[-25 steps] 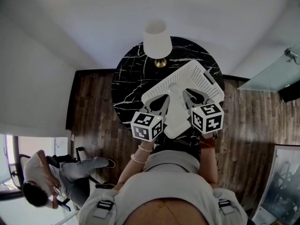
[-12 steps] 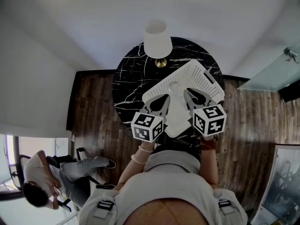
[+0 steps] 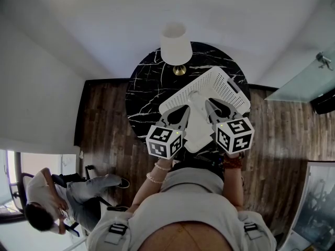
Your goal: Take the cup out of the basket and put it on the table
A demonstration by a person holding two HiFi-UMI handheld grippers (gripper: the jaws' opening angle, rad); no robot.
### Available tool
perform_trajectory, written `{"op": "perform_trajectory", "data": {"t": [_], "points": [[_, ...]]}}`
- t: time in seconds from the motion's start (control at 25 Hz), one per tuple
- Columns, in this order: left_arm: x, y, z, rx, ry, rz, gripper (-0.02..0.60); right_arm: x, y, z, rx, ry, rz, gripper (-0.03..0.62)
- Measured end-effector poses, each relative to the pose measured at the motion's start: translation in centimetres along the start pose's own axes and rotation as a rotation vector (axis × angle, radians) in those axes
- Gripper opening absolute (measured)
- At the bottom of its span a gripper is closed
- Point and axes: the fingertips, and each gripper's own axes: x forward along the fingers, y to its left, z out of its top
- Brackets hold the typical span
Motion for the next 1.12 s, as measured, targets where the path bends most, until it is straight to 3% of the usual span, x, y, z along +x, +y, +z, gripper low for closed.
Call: {"op": "perform_trajectory", "data": {"t": [1.12], "points": [[0.08, -0.33, 0.17, 0.001, -0.002, -0.003, 0.006, -0.47, 0.16, 0.38, -0.018, 0.002, 0.013, 0.038]]}}
